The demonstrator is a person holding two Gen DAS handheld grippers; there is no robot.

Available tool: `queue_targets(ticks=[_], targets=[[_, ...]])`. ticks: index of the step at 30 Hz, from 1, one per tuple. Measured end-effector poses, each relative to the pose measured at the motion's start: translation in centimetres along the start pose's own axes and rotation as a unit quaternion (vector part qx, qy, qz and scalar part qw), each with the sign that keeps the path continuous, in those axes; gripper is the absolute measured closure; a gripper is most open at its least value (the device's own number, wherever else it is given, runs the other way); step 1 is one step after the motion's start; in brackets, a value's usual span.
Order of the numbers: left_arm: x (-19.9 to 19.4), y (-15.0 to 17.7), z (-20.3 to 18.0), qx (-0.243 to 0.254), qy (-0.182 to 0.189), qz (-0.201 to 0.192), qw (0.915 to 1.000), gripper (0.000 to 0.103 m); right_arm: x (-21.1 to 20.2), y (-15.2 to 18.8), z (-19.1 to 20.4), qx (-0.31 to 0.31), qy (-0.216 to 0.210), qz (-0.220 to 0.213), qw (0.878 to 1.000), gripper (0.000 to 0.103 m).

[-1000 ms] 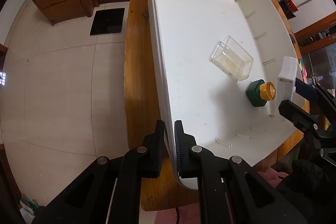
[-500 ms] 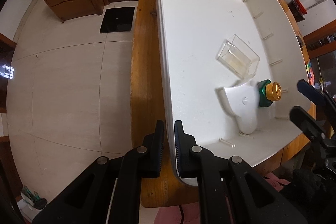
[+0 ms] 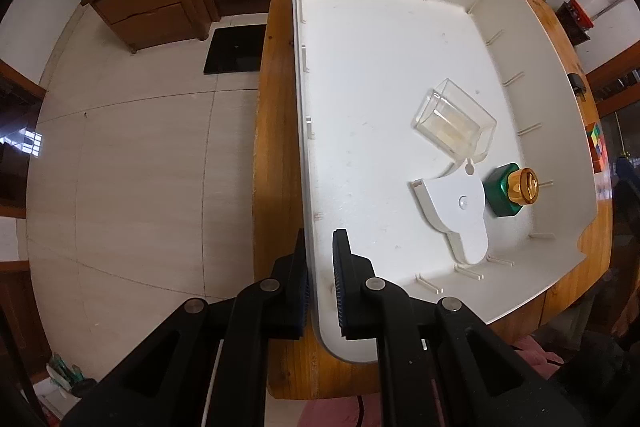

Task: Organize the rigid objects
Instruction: 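Withdraw the right gripper from the tray toward the Rubik's cube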

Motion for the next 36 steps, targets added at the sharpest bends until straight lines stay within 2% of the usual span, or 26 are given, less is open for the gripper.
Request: queue_targets(ticks=[4,7,9,16,27,36], targets=[[-0.2,0.2,0.0,-0.004,-0.013,0.006,0.9999,0.092,-1.0,-0.1,-2.6,0.028,0.021,-0.012,0.999,0.031],[-0.2,0.2,0.2,-0.021,-0.018,0.007,0.9996,0.092,-2.0,-0.1,-4.7,0.044,0.044,-0.03,0.998,0.023],[-0.1,0.1,0.4,-0.037,-0.019,0.008,0.9991,0.092,-2.4,0.0,-6.1,0.053,0.056,-0.036,0.996,0.022],[-0.3,0.3,0.5,-0.063,-0.042,0.01,0.9971,0.092,-2.8,0.6,-10.3,0.072,0.083,-0.027,0.994,0.022],[-0.1,-0.3,0.8,-0.097,-0.06,0.025,0.9931,0.095,-1.2,1.4,-15.8,0.066,0.108,0.027,0.992,0.022],[-0.1,0.1,0.8,-0.123,-0.074,0.025,0.9893,0.093,1.8,2.0,-17.9,0.041,0.101,0.072,0.991,0.022]])
Point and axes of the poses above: each gripper's, at about its wrist camera, not at the fingertips, and x roughly the way its jaws point, z to its left, y to its underside, the point moved 7 cm from there along x, roughly the way its jaws point, and after that the axes turned 1 degree about -y, right-handed, at the moved point
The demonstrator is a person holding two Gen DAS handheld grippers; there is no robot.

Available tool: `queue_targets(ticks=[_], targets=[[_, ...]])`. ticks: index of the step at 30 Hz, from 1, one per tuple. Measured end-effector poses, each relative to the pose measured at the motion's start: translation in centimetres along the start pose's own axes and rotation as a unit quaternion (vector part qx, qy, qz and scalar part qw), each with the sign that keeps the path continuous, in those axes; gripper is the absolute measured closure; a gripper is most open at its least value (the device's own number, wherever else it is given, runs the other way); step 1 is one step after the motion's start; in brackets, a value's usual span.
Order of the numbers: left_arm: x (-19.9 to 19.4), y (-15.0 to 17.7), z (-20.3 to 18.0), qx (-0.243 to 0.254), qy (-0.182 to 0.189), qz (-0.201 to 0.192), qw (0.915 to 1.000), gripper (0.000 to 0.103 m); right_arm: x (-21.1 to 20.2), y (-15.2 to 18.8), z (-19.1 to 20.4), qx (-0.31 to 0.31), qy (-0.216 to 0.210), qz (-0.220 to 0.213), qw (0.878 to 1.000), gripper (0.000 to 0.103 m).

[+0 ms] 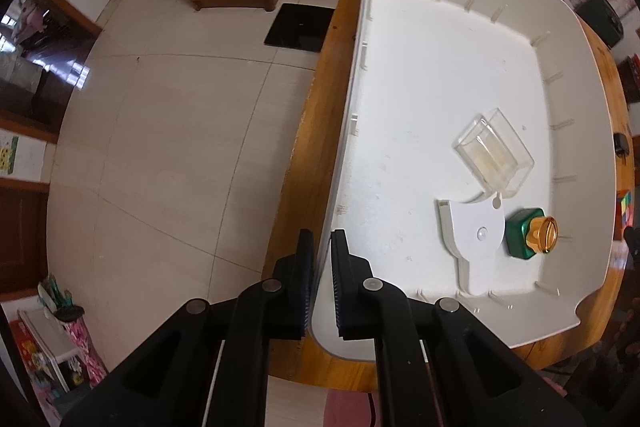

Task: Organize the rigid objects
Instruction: 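Withdraw the right gripper from the tray toward the Rubik's cube, then grasp the Rubik's cube with the right gripper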

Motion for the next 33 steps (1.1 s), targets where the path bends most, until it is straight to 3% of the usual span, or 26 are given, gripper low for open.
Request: queue_targets(ticks=[12,27,33], targets=[[-0.1,0.2,-0.2,-0.033,-0.032,-0.005,0.9989,0.09,3.6,0.3,-0.5,-0.025,-0.025,0.035,0.999,0.022],[-0.3,0.0,-0.9,-0.04,-0.055,0.004,0.9977,0.088,4.4,-0.5,0.0,-0.038,-0.046,0.024,0.998,0.022],[-0.4,0.0,-1.0,-0.039,-0.057,0.004,0.9976,0.088,4.5,-0.6,0.2,-0.04,-0.05,0.024,0.998,0.035]])
Point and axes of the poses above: each gripper's, at about its wrist camera, not at the fingertips, and x roughly the way its jaws point, z to its left, y to its underside, the point moved 7 cm from there along x, roughly the way its jaws point, and after that the axes turned 1 degree about -y, right-handed, at the moved point
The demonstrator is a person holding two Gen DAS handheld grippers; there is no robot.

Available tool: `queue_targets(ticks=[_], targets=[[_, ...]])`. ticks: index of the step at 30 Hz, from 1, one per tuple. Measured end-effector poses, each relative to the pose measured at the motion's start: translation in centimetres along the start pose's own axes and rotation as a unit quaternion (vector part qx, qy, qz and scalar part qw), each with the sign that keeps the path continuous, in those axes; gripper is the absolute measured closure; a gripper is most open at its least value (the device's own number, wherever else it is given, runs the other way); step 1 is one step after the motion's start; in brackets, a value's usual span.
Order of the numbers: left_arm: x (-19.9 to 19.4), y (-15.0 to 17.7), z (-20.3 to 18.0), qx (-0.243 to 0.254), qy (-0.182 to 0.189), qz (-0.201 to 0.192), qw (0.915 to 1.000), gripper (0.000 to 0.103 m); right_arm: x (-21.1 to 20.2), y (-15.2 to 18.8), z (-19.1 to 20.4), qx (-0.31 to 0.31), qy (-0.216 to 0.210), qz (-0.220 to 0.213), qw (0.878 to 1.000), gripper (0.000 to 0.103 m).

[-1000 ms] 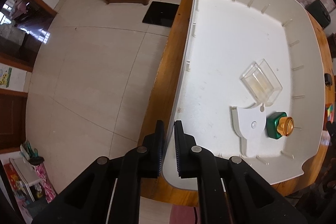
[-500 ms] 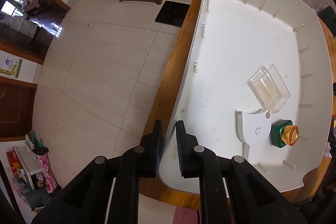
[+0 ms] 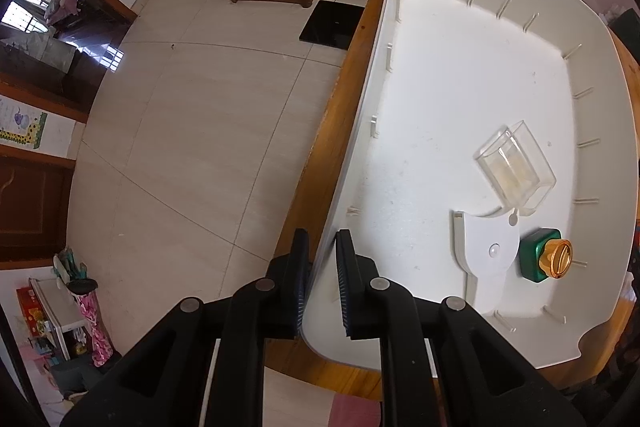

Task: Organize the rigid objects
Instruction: 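Grasp the Rubik's cube with the right gripper, then carry the Rubik's cube into the tray beside the clear box and release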

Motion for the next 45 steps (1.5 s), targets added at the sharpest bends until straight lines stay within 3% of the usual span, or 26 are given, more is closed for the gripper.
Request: queue_targets(ticks=[14,29,45], targets=[[0.0,-0.1,-0.1,0.008,0.004,-0.002,1.0,0.088,-0.5,0.2,0.4,0.001,0.005,0.0,1.0,0.042],[-0.2,0.0,-0.1,0.033,0.014,-0.004,0.9994,0.09,-3.1,-1.1,2.5,-0.002,0.018,-0.031,0.999,0.047],[-0.2,0.2,-0.1,0.085,0.039,-0.001,0.9956,0.095,-7.4,-4.1,8.8,-0.005,0.011,-0.088,0.996,0.047]])
Point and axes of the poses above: each gripper's, at about its wrist camera, not at the fingertips, and x roughly the way its jaws point, z to its left, y to its underside, the point moved 7 cm from there along x, roughly the way its jaws point, and after that the axes turned 1 degree about -y, right-handed, at the moved point
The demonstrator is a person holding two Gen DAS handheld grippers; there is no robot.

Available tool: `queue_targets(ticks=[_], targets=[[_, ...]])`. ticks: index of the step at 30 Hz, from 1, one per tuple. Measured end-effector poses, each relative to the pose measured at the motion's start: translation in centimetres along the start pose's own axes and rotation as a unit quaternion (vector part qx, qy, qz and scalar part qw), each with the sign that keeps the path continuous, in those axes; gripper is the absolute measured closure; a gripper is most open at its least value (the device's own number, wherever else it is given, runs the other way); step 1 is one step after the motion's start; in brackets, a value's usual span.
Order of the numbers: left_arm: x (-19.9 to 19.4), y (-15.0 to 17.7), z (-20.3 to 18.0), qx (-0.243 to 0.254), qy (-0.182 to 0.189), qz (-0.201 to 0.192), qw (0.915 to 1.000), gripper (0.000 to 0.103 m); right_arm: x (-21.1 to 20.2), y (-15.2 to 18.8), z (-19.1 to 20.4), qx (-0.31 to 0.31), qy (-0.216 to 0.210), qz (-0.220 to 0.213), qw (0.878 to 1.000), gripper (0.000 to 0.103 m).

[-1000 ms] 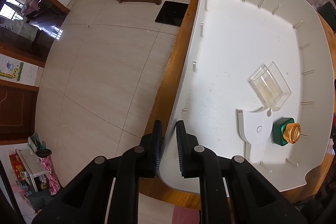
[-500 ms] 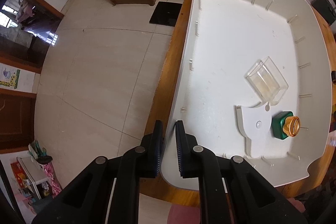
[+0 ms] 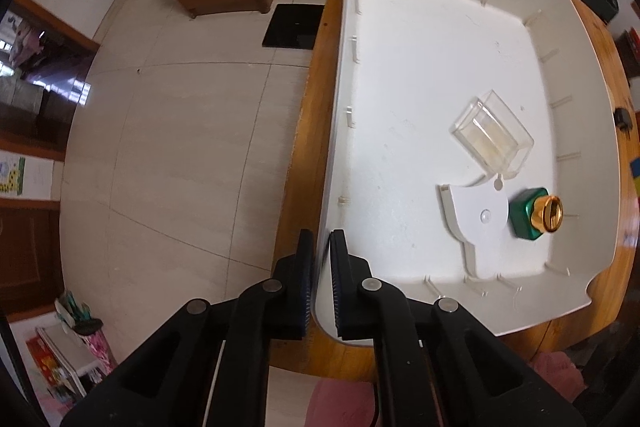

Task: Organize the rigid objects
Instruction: 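Carry the Rubik's cube into the tray beside the clear box and release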

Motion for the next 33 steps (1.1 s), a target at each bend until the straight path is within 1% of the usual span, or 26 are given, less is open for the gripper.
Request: queue_targets(ticks=[9,14,20,27,33], targets=[[-0.1,0.2,-0.6,0.054,0.006,-0.007,0.9985,0.097,-1.2,-1.3,5.9,-0.045,-0.02,-0.016,0.999,0.047],[0.0,0.3,-0.8,0.081,0.014,-0.01,0.9965,0.097,-1.0,-1.2,9.1,-0.069,-0.032,-0.014,0.997,0.047],[-0.1,0.5,-0.7,0.118,0.025,-0.017,0.9925,0.097,-0.3,-0.7,12.7,-0.086,-0.05,-0.002,0.995,0.047],[-0.2,0.7,-0.8,0.165,0.033,-0.03,0.9853,0.096,0.9,0.2,16.5,-0.101,-0.07,0.014,0.992,0.047],[-0.3,0.8,-0.9,0.195,0.04,-0.04,0.9792,0.095,1.9,0.7,17.8,-0.089,-0.078,0.028,0.993,0.047]])
Point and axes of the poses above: each gripper's, at about its wrist camera, not at the fingertips, and x roughly the way its jaws point, z to its left, y to its underside, the point moved 7 cm from there along x, roughly the way its jaws point, and after that the axes turned 1 degree about -y, right-handed, at the moved point
